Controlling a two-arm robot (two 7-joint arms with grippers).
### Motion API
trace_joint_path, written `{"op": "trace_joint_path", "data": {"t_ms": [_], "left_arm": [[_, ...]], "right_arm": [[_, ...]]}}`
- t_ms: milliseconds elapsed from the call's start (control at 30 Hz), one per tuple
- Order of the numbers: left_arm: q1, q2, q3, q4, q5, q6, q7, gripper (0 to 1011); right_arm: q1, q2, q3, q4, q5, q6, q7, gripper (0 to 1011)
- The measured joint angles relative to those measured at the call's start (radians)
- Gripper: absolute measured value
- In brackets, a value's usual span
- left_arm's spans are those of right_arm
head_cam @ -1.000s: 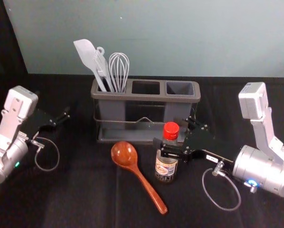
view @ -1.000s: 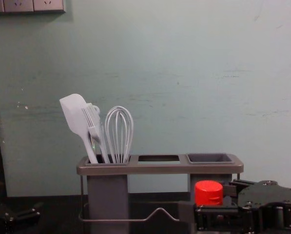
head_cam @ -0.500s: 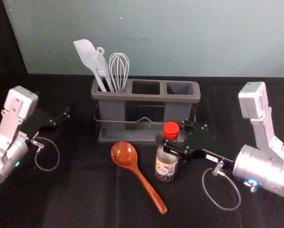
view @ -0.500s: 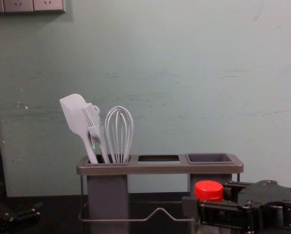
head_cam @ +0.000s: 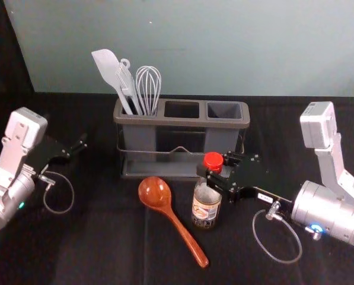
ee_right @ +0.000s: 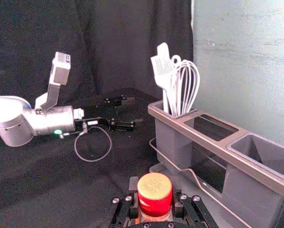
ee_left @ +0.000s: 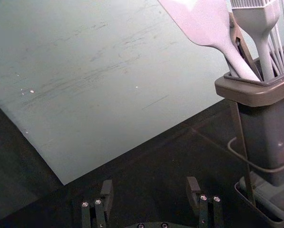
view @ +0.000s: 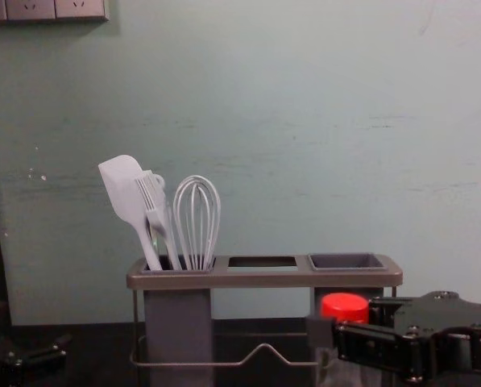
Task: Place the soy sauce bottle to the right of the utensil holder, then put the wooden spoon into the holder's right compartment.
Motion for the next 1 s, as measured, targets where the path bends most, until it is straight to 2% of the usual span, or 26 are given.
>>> {"op": "trace_joint_path", "data": {"t_ms": [167, 367, 500, 700, 800, 833, 1000], "left_arm": [[0.0, 0.0, 0.0, 0.0, 0.0, 0.0, 0.0, 1005], [0.0, 0.0, 0.0, 0.0, 0.0, 0.0, 0.0, 1005], [0.0, 0.0, 0.0, 0.0, 0.0, 0.0, 0.0, 1005], [0.0, 0.0, 0.0, 0.0, 0.0, 0.0, 0.0, 1005], [0.0, 0.0, 0.0, 0.0, 0.0, 0.0, 0.0, 1005], [0.0, 0.0, 0.0, 0.0, 0.0, 0.0, 0.0, 1005], [0.0, 0.0, 0.0, 0.0, 0.0, 0.0, 0.0, 1005]], "right_arm": [[-0.003, 0.002, 0.005, -0.011, 0.002, 0.001, 0.0, 384], [-0.036, 0.033, 0.038, -0.052, 0.015, 0.001, -0.007, 383], [-0.083, 0.073, 0.083, -0.087, 0.035, 0.001, -0.022, 384], [-0.203, 0.15, 0.189, -0.126, 0.073, -0.021, -0.046, 383], [-0.235, 0.165, 0.224, -0.129, 0.083, -0.033, -0.053, 384], [-0.253, 0.171, 0.248, -0.128, 0.087, -0.042, -0.058, 384], [-0.279, 0.171, 0.303, -0.109, 0.09, -0.067, -0.071, 384]]}}
